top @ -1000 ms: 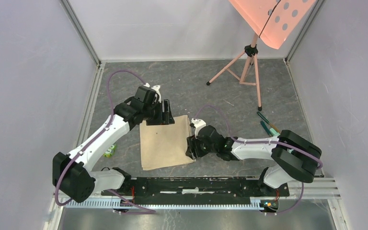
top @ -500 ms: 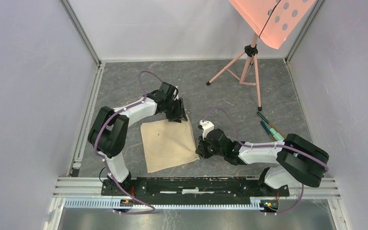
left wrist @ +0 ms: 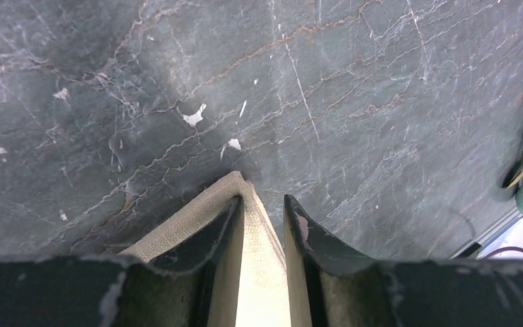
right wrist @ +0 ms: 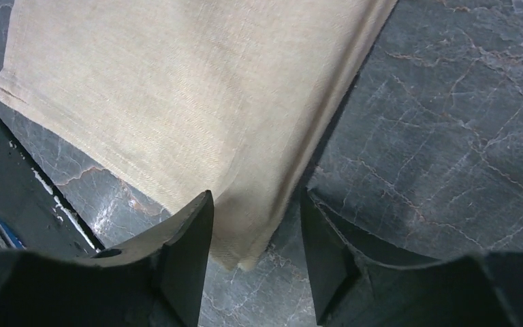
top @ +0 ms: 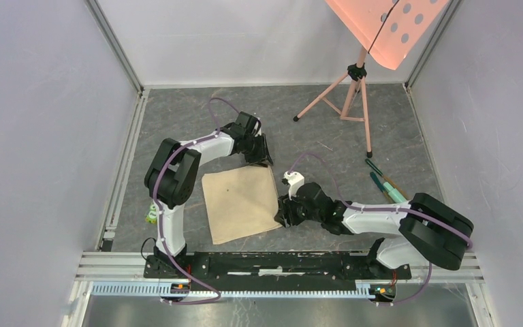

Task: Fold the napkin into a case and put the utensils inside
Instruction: Smooth out the lower triangle-folded napkin at the center of the board.

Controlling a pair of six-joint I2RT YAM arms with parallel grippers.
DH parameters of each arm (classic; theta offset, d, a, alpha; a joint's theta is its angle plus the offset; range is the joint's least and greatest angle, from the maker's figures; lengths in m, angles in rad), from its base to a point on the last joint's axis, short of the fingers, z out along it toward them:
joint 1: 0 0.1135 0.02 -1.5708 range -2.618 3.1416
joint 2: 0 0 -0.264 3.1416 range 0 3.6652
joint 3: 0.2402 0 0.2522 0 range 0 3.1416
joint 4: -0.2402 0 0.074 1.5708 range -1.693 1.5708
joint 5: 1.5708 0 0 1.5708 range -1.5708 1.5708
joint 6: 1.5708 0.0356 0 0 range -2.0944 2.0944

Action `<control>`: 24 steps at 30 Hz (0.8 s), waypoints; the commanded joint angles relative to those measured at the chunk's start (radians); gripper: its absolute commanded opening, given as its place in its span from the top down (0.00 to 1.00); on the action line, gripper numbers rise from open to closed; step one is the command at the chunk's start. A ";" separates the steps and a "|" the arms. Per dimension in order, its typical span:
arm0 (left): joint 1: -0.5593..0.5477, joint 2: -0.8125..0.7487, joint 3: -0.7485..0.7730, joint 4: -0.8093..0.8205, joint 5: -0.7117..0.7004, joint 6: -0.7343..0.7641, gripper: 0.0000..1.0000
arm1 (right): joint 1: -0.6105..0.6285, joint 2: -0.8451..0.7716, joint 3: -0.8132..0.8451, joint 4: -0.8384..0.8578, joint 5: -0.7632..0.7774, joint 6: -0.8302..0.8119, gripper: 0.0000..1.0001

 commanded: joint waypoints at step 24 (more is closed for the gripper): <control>0.003 -0.059 0.081 -0.048 0.020 0.008 0.62 | 0.051 -0.191 0.017 -0.403 0.228 -0.042 0.41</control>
